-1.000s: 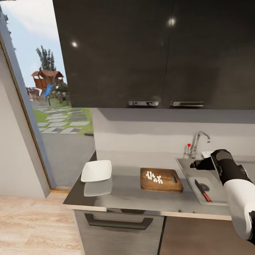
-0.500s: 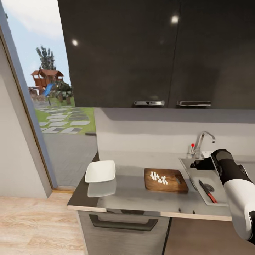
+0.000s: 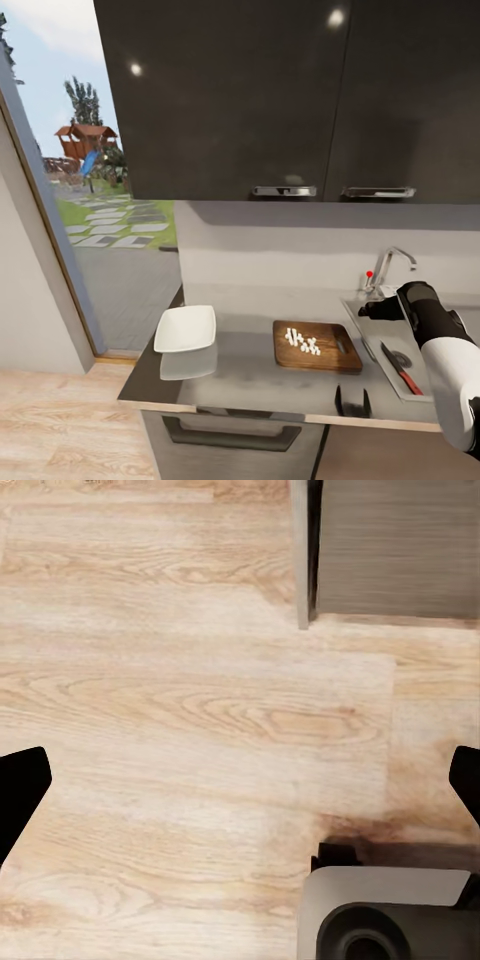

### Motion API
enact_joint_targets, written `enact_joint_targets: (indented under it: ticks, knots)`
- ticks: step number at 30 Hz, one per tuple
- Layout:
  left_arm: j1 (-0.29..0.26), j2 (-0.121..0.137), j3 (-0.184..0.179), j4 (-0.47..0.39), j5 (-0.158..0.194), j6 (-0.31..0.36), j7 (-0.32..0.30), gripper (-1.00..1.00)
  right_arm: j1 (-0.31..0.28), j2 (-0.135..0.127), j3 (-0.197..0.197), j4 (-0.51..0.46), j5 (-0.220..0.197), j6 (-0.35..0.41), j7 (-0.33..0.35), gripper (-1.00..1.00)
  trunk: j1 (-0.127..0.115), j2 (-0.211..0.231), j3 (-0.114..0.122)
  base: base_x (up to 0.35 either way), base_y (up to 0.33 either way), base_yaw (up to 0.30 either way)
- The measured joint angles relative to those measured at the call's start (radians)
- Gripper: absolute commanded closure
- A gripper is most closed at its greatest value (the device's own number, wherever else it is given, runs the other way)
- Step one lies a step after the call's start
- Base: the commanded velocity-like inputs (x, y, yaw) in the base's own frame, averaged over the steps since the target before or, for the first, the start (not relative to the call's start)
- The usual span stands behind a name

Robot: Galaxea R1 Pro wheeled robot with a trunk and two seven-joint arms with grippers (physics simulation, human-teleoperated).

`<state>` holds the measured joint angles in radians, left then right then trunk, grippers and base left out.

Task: In the kitchen, take the Vidalia onion out of the sink, dice it on the chopping board with the paring knife, put the diced onion into the bowl on the countertop, then place both the paring knife and the chopping board into the sink.

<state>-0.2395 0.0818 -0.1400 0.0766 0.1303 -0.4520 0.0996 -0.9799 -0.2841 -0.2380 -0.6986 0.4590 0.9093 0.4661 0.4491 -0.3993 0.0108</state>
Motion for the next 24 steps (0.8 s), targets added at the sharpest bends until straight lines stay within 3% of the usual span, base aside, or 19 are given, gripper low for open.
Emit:
enact_joint_targets:
  ticks: [7,24]
  knots:
    - [0.0,0.0,0.0,0.0,0.0,0.001,0.0,-1.0,0.0,0.0,-0.001,0.004,0.0,-0.001,0.0,-1.0,0.0,0.0,-0.011,0.25,-0.088,0.0]
    - [0.001,0.0,0.0,0.0,0.0,0.001,0.0,-1.0,0.001,0.0,0.0,0.008,0.0,-0.002,-0.004,-1.0,0.0,0.002,-0.036,0.01,-0.004,0.0]
